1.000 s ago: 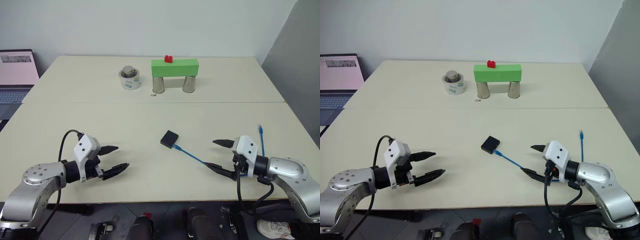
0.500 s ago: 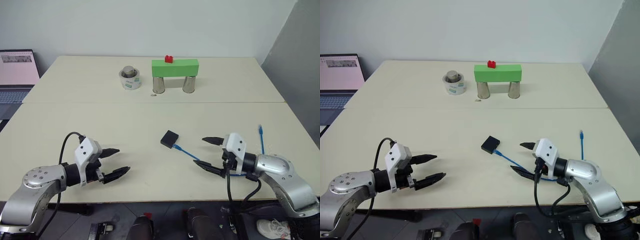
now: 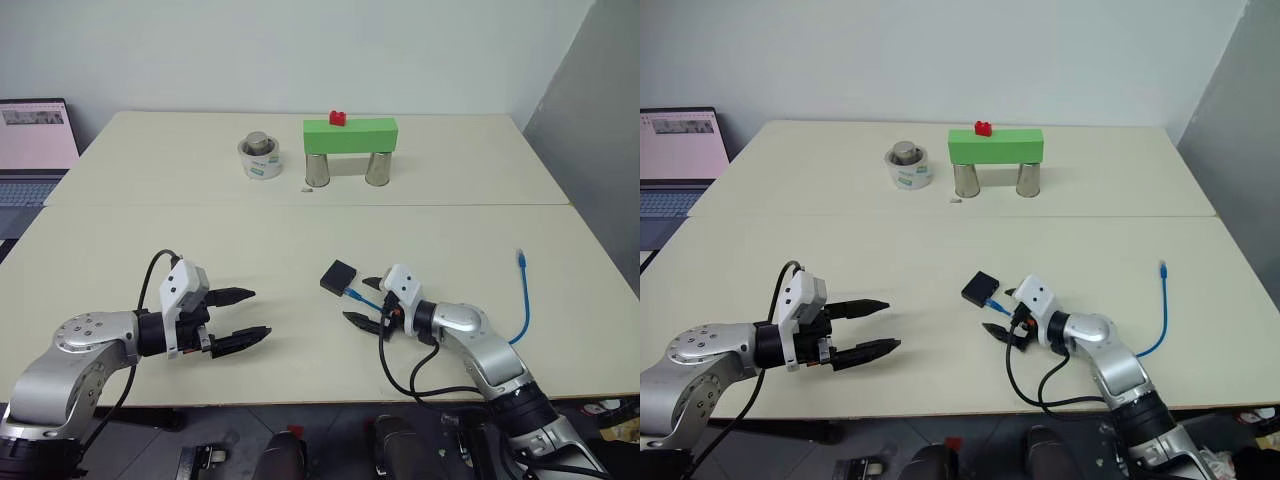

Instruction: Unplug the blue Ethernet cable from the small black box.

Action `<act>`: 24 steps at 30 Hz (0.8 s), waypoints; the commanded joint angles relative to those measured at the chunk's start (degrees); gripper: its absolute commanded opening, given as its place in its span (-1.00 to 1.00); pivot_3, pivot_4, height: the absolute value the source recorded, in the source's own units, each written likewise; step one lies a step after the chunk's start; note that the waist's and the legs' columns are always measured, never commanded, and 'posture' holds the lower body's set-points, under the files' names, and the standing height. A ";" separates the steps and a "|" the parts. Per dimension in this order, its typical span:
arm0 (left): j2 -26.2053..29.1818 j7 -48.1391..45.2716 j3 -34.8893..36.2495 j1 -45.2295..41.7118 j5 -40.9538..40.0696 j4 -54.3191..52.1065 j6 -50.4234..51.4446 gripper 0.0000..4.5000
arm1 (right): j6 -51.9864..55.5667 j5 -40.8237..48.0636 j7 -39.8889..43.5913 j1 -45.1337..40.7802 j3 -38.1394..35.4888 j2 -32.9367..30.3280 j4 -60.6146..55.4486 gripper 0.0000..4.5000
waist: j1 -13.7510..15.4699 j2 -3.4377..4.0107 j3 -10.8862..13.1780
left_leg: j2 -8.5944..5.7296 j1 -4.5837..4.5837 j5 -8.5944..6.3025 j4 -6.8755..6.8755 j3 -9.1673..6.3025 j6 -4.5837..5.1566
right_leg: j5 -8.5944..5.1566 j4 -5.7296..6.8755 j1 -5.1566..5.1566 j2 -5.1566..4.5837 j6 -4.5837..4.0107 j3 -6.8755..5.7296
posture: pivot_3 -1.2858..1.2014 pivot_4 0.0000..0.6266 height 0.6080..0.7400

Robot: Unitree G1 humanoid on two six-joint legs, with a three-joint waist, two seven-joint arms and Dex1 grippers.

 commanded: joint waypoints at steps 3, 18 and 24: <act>0.39 0.26 -1.06 -1.41 1.18 0.31 -1.05 1.00 | -0.58 -2.85 0.19 -1.44 1.31 0.28 2.37 0.15 | -0.05 0.00 0.00 | 0.01 0.07 0.01 0.04 0.02 0.01 | -0.11 0.04 0.03 0.01 -0.19 0.01 | 0.03 -0.52 1.00; -6.08 2.28 0.22 -7.31 -10.32 7.32 13.84 1.00 | -26.34 -21.33 -3.55 -5.12 6.30 -10.80 -2.56 -0.95 | 0.08 0.00 0.01 | -0.02 -0.14 0.01 0.05 0.02 0.02 | 0.08 -0.04 -0.07 -0.01 0.14 -0.01 | 0.03 -0.52 1.00; -9.22 3.21 -0.29 -11.11 -15.19 9.32 19.28 1.00 | -46.89 -27.08 -8.84 -7.18 6.51 -14.01 1.49 -0.95 | 0.00 -0.02 0.01 | -0.02 -0.12 0.01 0.06 0.01 0.02 | 0.07 -0.02 -0.08 0.01 0.13 0.00 | 0.03 -0.52 1.00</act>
